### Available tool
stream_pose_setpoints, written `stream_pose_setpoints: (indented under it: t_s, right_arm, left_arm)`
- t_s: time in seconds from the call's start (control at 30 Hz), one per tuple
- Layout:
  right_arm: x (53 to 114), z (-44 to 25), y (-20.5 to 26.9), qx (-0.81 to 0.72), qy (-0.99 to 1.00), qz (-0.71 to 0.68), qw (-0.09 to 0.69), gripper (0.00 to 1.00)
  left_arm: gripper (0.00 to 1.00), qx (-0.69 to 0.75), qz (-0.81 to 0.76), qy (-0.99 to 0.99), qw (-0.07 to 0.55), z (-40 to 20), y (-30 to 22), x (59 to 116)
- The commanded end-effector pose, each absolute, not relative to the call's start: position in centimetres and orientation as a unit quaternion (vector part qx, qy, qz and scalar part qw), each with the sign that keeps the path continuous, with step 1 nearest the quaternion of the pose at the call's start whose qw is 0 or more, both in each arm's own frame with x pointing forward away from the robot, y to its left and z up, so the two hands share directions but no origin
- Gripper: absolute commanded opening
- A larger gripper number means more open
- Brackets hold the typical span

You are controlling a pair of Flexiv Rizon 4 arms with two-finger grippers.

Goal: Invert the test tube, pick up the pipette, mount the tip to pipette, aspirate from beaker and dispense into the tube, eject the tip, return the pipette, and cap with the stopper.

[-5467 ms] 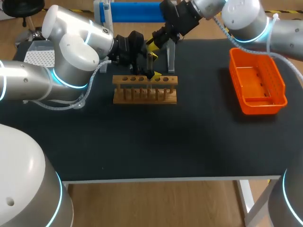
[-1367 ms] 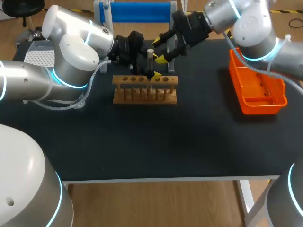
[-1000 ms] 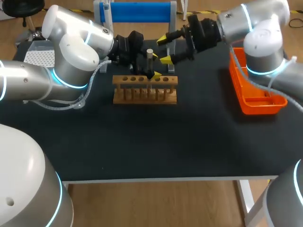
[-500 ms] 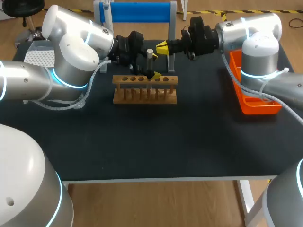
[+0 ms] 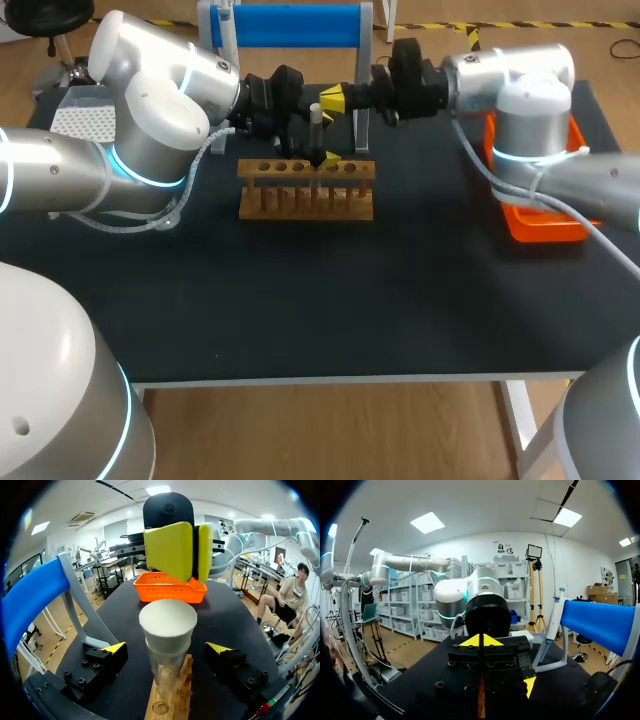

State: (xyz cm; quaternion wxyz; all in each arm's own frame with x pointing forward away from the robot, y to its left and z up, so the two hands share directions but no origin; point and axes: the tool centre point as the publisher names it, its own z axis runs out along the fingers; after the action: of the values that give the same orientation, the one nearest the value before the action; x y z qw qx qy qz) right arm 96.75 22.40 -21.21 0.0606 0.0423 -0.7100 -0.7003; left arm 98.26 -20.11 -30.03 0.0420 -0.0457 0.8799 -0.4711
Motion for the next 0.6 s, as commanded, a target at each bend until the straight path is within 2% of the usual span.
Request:
stream_pose_setpoints:
  t_s: [0.03, 0.6]
  right_arm:
    - [96.89, -20.95, 22.69, 0.048, -0.717, -0.694, 0.053, 0.0]
    - [96.92, -21.33, 23.21, 0.049, -0.714, -0.696, 0.051, 0.0]
  left_arm:
    - [1.0, -0.045, -0.47, 0.881, 0.039, -29.96, -20.12, 98.4]
    - [1.0, -0.045, -0.47, 0.881, 0.039, -29.96, -20.12, 98.4]
